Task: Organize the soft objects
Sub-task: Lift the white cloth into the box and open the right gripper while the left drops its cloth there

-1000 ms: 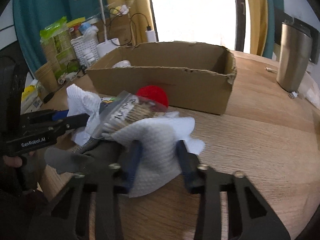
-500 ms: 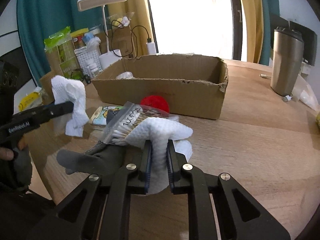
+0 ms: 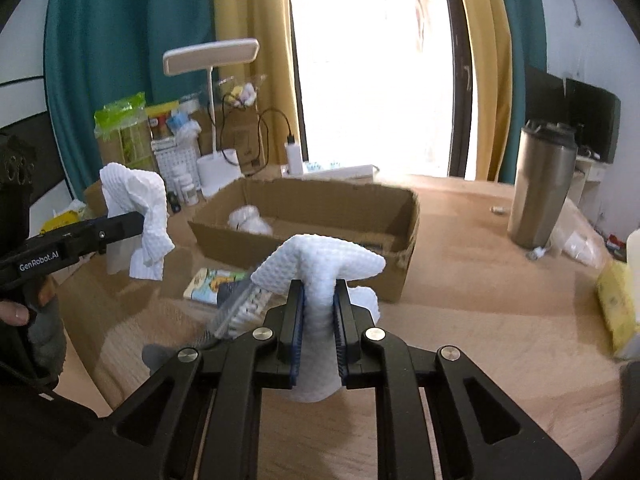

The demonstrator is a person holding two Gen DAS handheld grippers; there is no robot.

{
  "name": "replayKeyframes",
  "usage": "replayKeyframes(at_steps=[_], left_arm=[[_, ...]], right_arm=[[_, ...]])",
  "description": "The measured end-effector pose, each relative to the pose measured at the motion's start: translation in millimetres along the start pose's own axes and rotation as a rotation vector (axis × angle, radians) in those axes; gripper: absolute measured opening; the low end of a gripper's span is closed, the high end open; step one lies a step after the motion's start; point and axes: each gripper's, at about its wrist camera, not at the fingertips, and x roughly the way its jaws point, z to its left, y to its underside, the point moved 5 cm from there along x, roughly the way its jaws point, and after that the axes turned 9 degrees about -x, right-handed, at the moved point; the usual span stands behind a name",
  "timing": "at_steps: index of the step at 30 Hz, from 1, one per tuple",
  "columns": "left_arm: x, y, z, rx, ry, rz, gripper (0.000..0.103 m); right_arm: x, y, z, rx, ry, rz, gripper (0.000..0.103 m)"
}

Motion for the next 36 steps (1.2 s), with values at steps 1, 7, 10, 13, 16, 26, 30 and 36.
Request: replayKeyframes(at_steps=[1, 7, 10, 13, 16, 26, 30, 36], left_arm=[[-0.2, -1.6, -0.7, 0.000, 0.002, -0.003, 0.024], [3.0, -14.9, -6.0, 0.004, 0.009, -0.023, 0.024], [6.2, -19.8, -8.7, 0.007, 0.012, -0.027, 0.024], [9.2, -24.2, -11.5, 0.011, 0.015, -0.031, 0.024], [13.8, -27.8, -14.2, 0.015, 0.020, -0.030, 0.024], [34.0, -36.2, -19.7, 0.032, 0.037, -0.017, 0.025], [41.3, -42.0, -17.5, 0.029, 0.039, -0.019, 0.025], [56.1, -47.9, -16.2, 0.024, 0.057, -0.013, 0.025]], right_arm=[[-1.6, -3.0, -0.9, -0.003, 0.002, -0.010, 0.015], [-11.0, -21.2, -7.3, -0.016, 0.002, -0.075, 0.015], [-10.9, -27.2, -10.1, -0.020, 0.000, -0.089, 0.015], [-9.7, -30.4, -13.3, -0.021, -0.004, -0.099, 0.015], [-7.6, -34.5, -18.0, -0.018, -0.003, -0.106, 0.015], [-3.8, -49.0, -30.9, -0.009, -0.012, -0.153, 0.015], [2.0, -52.2, -32.3, -0.013, -0.018, -0.151, 0.015], [11.1, -57.6, -35.1, -0.012, -0.016, -0.153, 0.015]])
